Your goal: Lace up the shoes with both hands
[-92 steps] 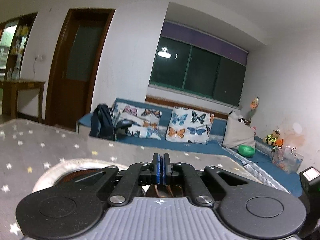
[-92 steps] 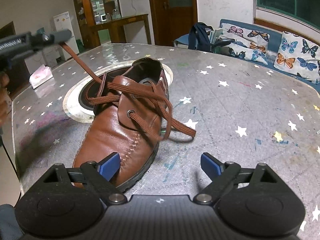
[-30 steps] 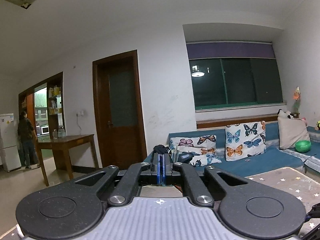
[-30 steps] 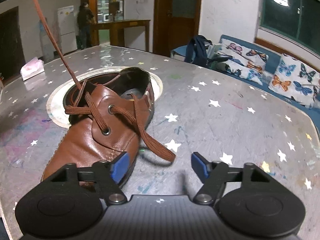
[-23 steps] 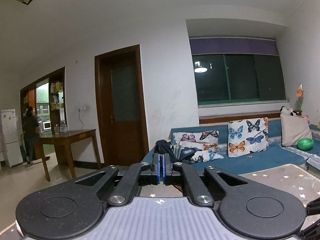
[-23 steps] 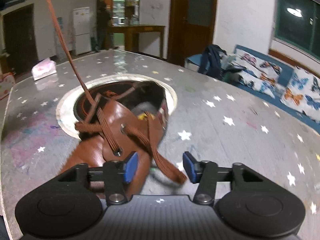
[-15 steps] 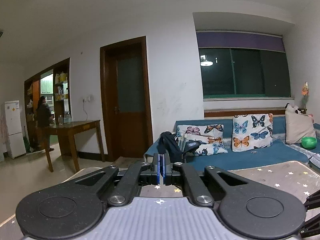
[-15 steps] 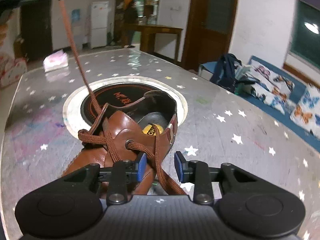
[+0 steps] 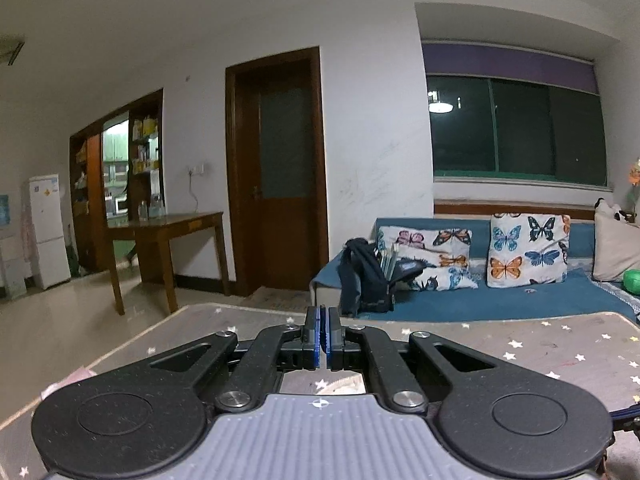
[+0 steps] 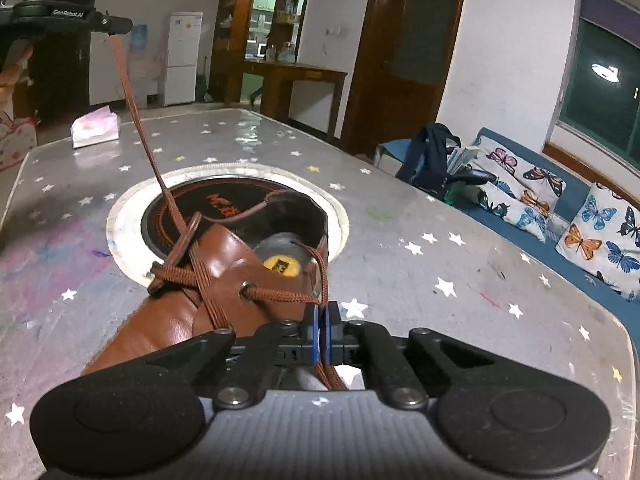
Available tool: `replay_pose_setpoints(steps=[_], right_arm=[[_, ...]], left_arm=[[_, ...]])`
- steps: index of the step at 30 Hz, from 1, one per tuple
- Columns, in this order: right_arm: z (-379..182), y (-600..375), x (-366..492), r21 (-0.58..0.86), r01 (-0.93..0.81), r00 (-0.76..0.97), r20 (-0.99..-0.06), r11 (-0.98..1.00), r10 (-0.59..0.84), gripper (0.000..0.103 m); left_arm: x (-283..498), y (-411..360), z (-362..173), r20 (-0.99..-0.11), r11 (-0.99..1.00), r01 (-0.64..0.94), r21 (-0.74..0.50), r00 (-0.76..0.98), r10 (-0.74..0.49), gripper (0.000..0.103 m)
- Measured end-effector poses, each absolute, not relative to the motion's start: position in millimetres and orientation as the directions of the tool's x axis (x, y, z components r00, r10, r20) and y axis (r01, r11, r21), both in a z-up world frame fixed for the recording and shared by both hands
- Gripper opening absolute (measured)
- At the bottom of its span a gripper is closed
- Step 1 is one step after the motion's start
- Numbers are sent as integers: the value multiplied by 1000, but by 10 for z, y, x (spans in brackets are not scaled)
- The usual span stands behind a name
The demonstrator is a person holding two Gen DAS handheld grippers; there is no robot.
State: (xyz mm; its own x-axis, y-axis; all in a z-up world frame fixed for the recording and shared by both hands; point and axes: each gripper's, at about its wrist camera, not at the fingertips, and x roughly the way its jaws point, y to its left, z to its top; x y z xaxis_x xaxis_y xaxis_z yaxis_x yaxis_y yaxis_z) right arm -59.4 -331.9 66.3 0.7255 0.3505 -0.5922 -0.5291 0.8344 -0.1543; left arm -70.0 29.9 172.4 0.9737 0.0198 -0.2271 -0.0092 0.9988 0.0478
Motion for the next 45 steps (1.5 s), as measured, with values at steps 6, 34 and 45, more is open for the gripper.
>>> replay_pose_setpoints(steps=[6, 34, 45], right_arm=[[623, -3342, -605, -134, -523, 707, -620, 841, 341, 8], [248, -3932, -1023, 25, -222, 712, -679, 975, 179, 67], [209, -4104, -1145, 30, -135, 727, -676, 990, 120, 74]], left_arm=[[-551, 292, 1551, -322, 998, -5, 63, 946, 25, 6], [-850, -503, 452, -660, 956, 290, -55, 708, -253, 16], [-835, -639, 316, -685, 956, 282, -74, 683, -255, 18]])
